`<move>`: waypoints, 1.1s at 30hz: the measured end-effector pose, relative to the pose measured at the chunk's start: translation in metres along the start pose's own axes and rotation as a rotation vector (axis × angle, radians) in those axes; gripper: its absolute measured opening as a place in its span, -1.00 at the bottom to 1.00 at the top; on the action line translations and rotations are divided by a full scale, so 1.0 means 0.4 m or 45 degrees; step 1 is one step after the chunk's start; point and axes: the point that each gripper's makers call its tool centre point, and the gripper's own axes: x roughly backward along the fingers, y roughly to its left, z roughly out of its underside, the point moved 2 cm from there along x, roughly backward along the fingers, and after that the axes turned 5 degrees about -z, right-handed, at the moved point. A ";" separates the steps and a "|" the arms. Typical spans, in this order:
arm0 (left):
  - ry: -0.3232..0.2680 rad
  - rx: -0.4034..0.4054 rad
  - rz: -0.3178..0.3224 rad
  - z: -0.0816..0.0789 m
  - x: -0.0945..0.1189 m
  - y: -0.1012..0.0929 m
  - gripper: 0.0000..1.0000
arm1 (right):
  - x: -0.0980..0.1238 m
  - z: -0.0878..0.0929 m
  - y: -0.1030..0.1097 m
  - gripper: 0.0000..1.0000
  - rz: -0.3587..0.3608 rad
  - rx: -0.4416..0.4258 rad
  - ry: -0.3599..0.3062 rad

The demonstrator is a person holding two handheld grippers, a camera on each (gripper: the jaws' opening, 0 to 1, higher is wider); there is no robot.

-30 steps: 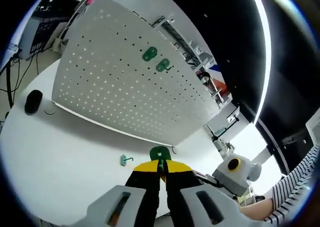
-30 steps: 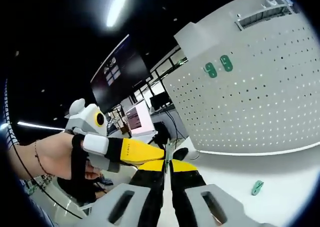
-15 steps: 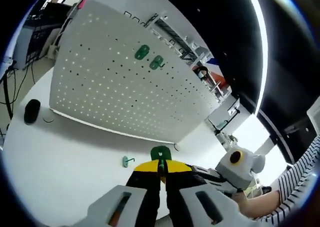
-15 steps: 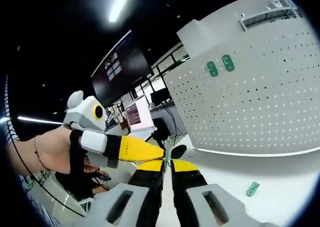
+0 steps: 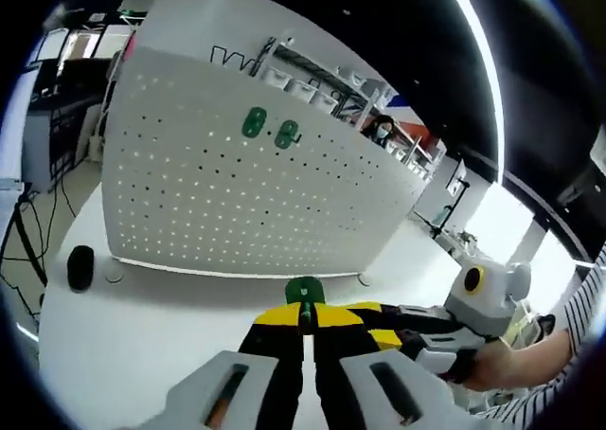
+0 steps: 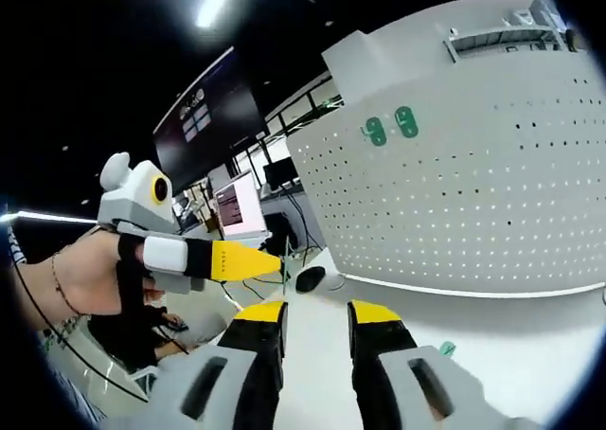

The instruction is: Insert the hook assembly into the mounting plate slot until the hook locks in place.

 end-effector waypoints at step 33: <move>-0.362 -0.318 -0.295 -0.219 -0.080 0.111 -0.97 | 0.224 0.172 -0.229 0.42 0.540 0.039 0.264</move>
